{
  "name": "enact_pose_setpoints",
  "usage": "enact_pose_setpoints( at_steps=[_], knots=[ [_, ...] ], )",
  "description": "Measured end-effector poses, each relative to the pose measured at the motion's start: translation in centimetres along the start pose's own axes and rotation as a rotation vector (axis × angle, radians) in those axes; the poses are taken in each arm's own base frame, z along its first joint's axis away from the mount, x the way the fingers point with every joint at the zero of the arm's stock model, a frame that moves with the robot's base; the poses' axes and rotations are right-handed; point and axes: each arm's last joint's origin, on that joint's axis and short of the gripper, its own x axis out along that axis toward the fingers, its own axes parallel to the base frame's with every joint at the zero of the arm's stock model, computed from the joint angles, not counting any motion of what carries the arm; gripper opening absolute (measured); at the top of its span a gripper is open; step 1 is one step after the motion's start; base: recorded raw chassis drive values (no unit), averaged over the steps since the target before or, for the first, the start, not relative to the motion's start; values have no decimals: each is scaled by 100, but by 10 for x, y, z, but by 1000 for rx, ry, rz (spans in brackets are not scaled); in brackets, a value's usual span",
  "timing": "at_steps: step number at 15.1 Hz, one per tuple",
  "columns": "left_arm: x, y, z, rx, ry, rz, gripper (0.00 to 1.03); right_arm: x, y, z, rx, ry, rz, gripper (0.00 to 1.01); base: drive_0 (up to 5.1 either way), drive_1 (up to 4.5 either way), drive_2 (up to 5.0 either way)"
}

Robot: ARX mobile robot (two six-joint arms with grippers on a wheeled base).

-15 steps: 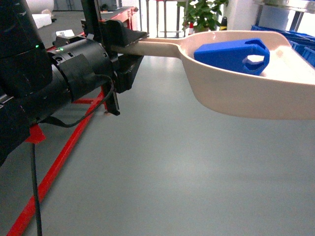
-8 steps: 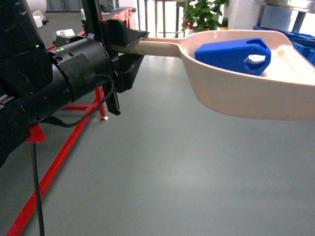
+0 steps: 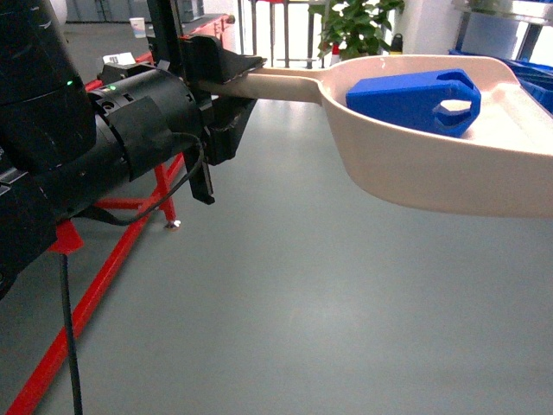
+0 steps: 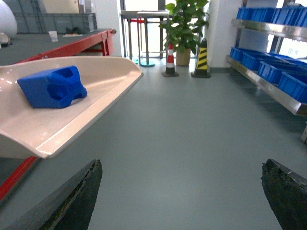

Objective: Place part in tray to right shelf

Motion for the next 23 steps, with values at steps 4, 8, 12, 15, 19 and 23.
enact_pose_setpoints(
  at_steps=[4, 8, 12, 15, 19, 23],
  knots=[
    [0, 1, 1, 0, -8, 7, 17, 0, 0, 0, 0, 2, 0, 98, 3, 415, -409],
    [0, 0, 0, -1, -3, 3, 17, 0, 0, -1, 0, 5, 0, 98, 4, 416, -407],
    [0, -1, 0, 0, -2, -5, 17, 0, 0, -1, 0, 2, 0, 98, 2, 414, -410],
    [0, 0, 0, 0, -3, -2, 17, 0, 0, -1, 0, 2, 0, 98, -6, 406, -418],
    [0, 0, 0, 0, -1, 1, 17, 0, 0, 0, 0, 1, 0, 98, -16, 396, -428],
    [0, 0, 0, 0, -1, 0, 17, 0, 0, -1, 0, 4, 0, 98, -4, 408, -417]
  ],
)
